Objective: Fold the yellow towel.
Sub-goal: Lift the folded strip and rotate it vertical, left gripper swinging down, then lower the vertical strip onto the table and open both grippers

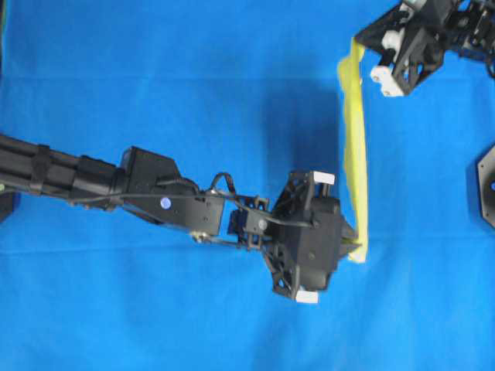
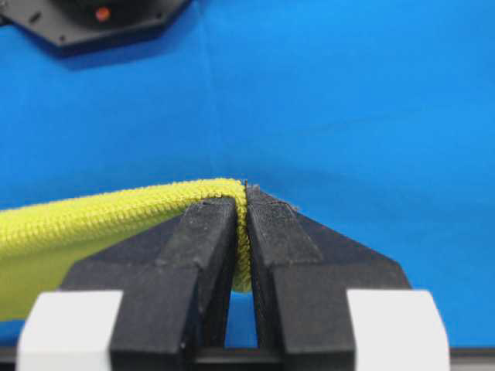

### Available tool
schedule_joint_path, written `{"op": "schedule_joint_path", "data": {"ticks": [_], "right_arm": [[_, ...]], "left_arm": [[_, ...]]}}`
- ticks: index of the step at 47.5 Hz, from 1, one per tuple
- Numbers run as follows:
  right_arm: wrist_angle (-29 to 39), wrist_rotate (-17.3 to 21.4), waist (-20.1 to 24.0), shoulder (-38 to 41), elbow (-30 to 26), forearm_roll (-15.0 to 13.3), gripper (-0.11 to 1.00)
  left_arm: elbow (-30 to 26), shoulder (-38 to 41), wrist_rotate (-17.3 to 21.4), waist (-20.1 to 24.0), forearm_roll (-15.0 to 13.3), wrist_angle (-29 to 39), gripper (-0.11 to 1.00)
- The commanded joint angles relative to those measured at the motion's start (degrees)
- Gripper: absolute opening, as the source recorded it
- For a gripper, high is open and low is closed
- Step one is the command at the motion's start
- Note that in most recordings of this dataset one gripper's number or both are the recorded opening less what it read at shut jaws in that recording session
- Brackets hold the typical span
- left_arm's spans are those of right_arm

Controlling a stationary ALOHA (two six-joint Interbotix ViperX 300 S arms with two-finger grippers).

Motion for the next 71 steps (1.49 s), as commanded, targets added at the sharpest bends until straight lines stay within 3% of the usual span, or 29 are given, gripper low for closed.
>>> {"op": "schedule_joint_path", "data": {"ticks": [1,14,29,39,60,63,67,71], "right_arm": [[-2.11,0.0,-1.05,2.72,-1.49,-0.26,0.02],[-8.26,0.53,0.7,14.41,-6.94,-0.09,0.02],[-8.53,0.62,4.31,23.82,-15.73,-0.09,0.02],[-8.26,-0.26,5.19,26.02,-18.11,-0.35,0.02],[-8.61,-0.7,5.45,26.02,-17.58,-0.88,0.02],[-8.61,-0.7,5.54,26.1,-17.49,-0.97,0.02],[-8.88,-0.7,5.63,26.1,-17.49,-1.41,0.06],[-9.67,-0.7,5.89,26.02,-17.4,-2.81,0.33]], "left_arm": [[1.23,-1.67,-0.53,-0.44,0.0,-1.67,0.03],[12.3,-5.8,-5.71,-1.23,-0.09,-4.57,0.03],[22.5,-10.28,-10.63,-2.11,-0.09,-5.1,0.03],[23.73,-10.81,-10.63,-2.29,-0.09,-5.71,0.03],[22.85,-10.46,-9.58,-1.76,-0.09,-5.89,0.04],[22.94,-10.55,-9.58,-1.76,-0.09,-5.89,0.09],[22.94,-10.55,-9.49,-1.76,0.0,-5.71,0.26],[23.2,-10.9,-9.4,-1.76,0.0,-5.36,0.53]]}}
